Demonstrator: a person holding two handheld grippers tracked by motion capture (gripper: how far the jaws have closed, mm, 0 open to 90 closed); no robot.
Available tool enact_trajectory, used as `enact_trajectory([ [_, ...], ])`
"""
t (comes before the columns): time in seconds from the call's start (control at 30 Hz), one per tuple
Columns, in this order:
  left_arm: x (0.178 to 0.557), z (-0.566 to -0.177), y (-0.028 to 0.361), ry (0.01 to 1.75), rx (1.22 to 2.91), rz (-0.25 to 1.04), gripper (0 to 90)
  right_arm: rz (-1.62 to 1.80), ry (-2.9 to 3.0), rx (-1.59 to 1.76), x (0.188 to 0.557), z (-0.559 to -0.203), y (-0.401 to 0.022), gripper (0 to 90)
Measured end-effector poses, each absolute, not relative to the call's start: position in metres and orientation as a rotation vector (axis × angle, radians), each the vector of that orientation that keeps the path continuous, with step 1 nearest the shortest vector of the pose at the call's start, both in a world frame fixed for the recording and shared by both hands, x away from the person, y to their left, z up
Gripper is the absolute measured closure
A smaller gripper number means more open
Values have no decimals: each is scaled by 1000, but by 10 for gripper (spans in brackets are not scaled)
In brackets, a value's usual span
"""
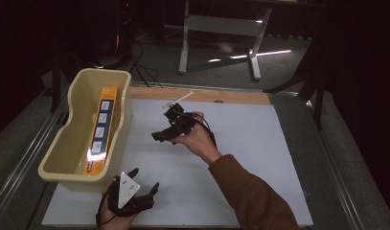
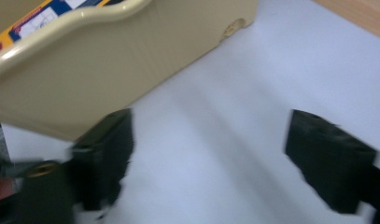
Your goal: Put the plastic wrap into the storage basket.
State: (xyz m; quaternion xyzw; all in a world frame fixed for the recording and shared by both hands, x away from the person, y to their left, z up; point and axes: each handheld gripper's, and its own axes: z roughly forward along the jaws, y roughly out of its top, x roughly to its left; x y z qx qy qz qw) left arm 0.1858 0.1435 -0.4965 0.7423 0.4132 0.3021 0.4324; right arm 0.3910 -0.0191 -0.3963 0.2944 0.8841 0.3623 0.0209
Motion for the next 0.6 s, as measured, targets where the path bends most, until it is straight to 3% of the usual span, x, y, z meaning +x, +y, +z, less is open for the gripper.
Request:
enact_trajectory([
  [0.37,189,-497,146,1056,1850,748,214,1115,2564,801,354,-433,-83,416],
  [0.6,189,-497,146,1058,1851,751,214,1117,2497,865,336,-458,-129,400],
])
